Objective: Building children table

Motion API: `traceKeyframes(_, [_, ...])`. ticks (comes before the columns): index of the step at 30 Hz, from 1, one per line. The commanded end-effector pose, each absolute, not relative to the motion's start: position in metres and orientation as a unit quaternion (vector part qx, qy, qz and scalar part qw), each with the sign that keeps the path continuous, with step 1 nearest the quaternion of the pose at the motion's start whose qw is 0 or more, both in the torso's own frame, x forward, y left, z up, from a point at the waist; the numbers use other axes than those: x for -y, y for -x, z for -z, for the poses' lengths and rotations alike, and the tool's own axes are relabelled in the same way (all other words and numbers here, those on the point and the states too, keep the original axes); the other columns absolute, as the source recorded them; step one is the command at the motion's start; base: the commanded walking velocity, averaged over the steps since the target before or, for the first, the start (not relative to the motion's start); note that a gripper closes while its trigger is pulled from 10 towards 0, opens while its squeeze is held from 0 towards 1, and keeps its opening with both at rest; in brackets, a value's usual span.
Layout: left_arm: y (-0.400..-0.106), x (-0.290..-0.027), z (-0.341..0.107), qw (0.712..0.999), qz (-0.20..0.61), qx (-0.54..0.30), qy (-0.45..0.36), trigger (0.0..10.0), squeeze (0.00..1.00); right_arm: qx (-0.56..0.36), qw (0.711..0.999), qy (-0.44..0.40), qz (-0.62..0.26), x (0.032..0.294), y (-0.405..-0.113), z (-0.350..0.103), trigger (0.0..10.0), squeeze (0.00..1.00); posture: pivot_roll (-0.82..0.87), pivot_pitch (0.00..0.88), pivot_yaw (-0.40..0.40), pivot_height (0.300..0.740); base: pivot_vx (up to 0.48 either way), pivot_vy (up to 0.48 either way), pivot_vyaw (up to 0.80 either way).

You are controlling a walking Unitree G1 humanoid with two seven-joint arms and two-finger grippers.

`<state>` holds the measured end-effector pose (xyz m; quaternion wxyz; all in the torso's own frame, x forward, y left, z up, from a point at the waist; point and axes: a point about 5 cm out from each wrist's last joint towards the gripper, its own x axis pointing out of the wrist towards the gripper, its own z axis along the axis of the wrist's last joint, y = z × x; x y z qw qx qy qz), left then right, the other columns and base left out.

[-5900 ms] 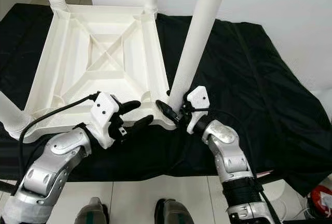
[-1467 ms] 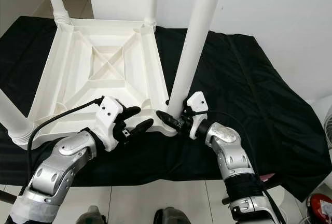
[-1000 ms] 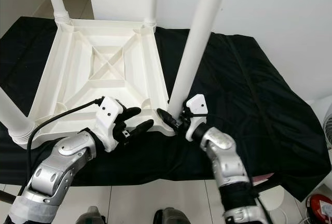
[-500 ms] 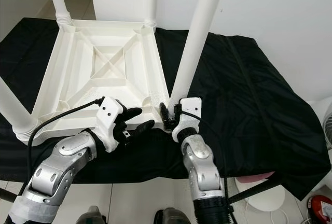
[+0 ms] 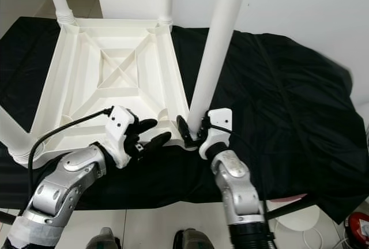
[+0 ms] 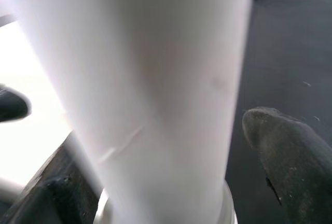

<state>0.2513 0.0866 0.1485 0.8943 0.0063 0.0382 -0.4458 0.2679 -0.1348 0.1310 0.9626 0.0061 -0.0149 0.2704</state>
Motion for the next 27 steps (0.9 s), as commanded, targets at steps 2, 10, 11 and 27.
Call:
traceKeyframes(2, [-0.25, -0.083, -0.152, 0.882, 0.47, -0.032, -0.011, 10.0, 0.0, 0.019, 0.947, 0.002, -0.319, 0.132, -0.265, -0.129, 10.0, 0.0, 0.04, 0.057, -0.052, 0.74, 0.0, 0.0, 0.0])
traceKeyframes(10, [-0.252, -0.082, -0.154, 0.876, 0.482, -0.032, -0.019, 10.0, 0.0, 0.014, 0.917, 0.046, -0.397, 0.142, -0.284, -0.128, 10.0, 0.0, 0.04, 0.055, -0.041, 0.74, 0.0, 0.0, 0.0])
traceKeyframes(11, [-0.252, -0.082, -0.154, 0.875, 0.484, -0.032, -0.019, 10.0, 0.0, 0.013, 0.914, 0.052, -0.402, 0.143, -0.288, -0.128, 9.4, 0.0, 0.04, 0.055, -0.041, 0.74, 0.0, 0.0, 0.0])
traceKeyframes(27, [-0.242, -0.091, -0.157, 0.86, 0.509, -0.033, 0.006, 10.0, 0.0, -0.001, 0.902, 0.027, -0.43, 0.138, -0.294, -0.12, 0.0, 0.0, 0.08, 0.062, -0.064, 0.74, 0.0, 0.0, 0.0])
